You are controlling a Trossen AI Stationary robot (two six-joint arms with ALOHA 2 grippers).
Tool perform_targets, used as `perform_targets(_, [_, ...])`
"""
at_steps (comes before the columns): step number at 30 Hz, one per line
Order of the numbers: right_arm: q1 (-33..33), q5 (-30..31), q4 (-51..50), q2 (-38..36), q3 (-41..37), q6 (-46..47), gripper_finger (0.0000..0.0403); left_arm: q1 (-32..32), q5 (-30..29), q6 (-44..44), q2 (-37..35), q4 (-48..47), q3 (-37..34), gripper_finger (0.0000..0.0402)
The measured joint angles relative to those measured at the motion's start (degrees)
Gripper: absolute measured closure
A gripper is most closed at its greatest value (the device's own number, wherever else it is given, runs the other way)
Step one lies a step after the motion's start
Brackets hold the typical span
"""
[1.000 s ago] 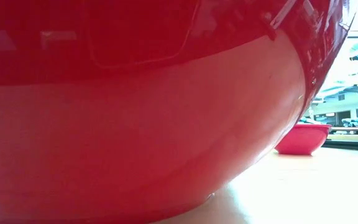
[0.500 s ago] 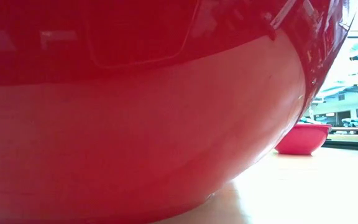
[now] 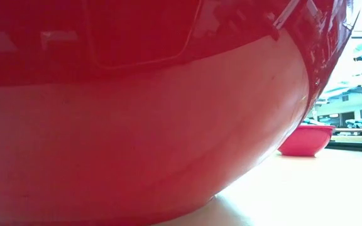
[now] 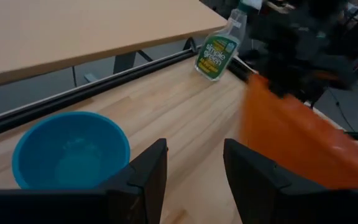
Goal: Nest bowls inside each other
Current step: Stack the orange bowl on top of the red bowl
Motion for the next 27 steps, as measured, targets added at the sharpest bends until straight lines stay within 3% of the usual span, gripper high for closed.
perform_targets(6, [10.84, -1.17, 2.48, -0.03, 1.35, 5.30, 0.0375, 0.47, 0.15, 0.07, 0.00, 1.71, 0.01, 0.0240])
perform_targets(11, [20.17, 6.70, 7.01, 0.14, 1.49, 12.36, 0.0375, 0.70, 1.88, -0.36, 0.00, 1.85, -0.01, 0.0240])
perform_targets(18, [29.04, 21.12, 7.60, 1.35, 1.49, 22.32, 0.0375, 0.63, 12.14, 3.94, 0.02, 0.91, -0.01, 0.0240])
perform_targets(23, [32.02, 21.85, 8.36, 4.65, 1.45, 25.20, 0.0370, 0.48, 19.85, 4.58, 0.02, -1.87, -0.02, 0.0240])
perform_targets(27, [32.87, 19.78, 7.34, 6.71, 1.38, 25.96, 0.0339, -0.37, 27.27, 4.44, 0.13, -7.48, -0.02, 0.0240])
